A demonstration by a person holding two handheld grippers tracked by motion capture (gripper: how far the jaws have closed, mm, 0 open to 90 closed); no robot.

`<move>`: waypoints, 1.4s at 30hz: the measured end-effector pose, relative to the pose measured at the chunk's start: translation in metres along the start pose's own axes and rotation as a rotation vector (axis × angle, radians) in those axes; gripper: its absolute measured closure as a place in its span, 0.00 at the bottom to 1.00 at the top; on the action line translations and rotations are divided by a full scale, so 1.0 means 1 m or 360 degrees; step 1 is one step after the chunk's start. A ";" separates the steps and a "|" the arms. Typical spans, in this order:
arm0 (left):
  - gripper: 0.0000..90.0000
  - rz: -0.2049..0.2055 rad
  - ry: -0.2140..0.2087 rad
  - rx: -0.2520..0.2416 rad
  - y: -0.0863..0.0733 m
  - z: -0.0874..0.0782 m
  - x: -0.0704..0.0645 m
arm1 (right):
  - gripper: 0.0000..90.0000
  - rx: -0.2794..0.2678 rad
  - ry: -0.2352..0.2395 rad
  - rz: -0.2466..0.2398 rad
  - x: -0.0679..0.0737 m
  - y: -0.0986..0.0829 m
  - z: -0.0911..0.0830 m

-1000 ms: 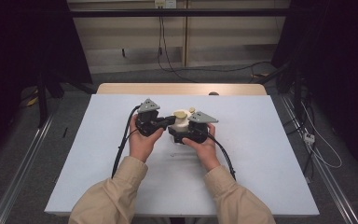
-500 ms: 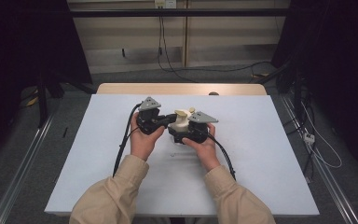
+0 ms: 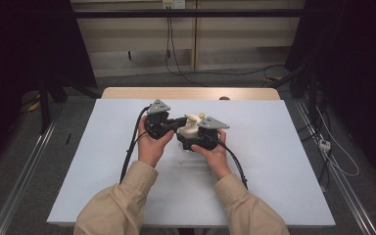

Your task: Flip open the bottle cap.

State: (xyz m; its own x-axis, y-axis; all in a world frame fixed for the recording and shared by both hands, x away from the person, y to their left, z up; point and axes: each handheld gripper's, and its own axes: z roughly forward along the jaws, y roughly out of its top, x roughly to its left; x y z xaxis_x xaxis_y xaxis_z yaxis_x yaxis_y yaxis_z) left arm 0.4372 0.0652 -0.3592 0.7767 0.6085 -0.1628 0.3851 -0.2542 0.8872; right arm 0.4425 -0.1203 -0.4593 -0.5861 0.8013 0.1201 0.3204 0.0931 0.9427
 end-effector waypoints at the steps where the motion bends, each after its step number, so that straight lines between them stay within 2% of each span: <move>1: 1.00 0.0000 0.0000 -0.0002 0.000 0.000 0.000 | 0.07 0.0000 0.0001 0.0000 0.000 0.000 0.000; 13: 1.00 0.0017 0.0012 0.0015 0.001 0.005 -0.001 | 0.07 0.0002 0.0001 -0.0001 0.000 0.000 0.000; 31: 1.00 -0.0023 0.0022 -0.0010 0.003 0.009 0.002 | 0.07 0.0005 0.0002 -0.0001 0.000 0.000 0.000; 42: 1.00 0.0003 0.0019 0.0001 0.009 0.012 0.000 | 0.07 0.0007 -0.0001 0.0003 0.000 0.000 0.000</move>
State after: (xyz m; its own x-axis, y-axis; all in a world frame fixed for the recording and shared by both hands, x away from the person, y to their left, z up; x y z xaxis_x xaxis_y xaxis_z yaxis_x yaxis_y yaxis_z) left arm 0.4470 0.0538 -0.3564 0.7714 0.6170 -0.1560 0.3839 -0.2556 0.8873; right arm 0.4423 -0.1202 -0.4589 -0.5852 0.8017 0.1216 0.3246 0.0942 0.9412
